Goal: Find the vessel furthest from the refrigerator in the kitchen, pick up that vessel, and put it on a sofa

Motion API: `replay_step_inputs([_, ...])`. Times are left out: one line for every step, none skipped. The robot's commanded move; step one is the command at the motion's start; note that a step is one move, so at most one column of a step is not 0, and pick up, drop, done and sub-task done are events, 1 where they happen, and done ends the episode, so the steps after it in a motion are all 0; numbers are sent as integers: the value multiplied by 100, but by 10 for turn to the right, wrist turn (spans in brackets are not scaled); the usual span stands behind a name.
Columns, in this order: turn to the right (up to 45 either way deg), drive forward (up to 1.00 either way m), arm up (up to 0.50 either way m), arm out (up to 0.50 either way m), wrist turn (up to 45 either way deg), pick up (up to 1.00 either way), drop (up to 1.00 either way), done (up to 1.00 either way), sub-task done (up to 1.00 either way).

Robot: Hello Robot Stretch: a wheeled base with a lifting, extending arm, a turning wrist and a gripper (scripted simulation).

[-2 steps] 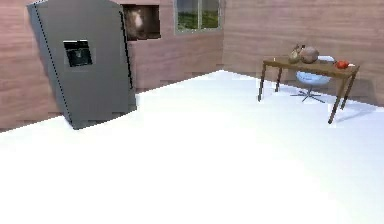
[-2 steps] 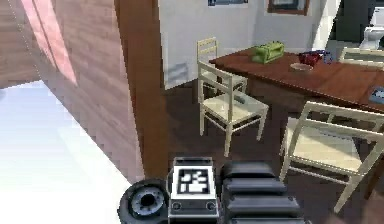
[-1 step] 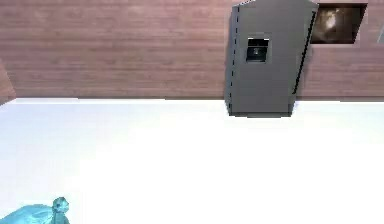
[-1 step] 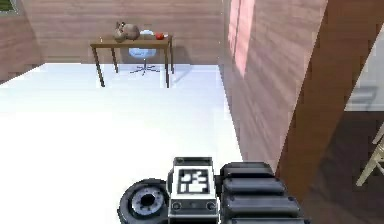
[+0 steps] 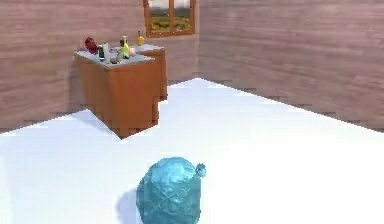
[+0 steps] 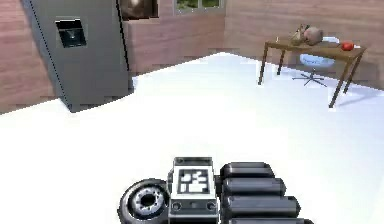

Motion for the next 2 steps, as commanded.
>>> replay_step_inputs([-420,0,0,0,0,0,0,0,0])
replay_step_inputs([0,15,0,0,0,0,0,0,0])
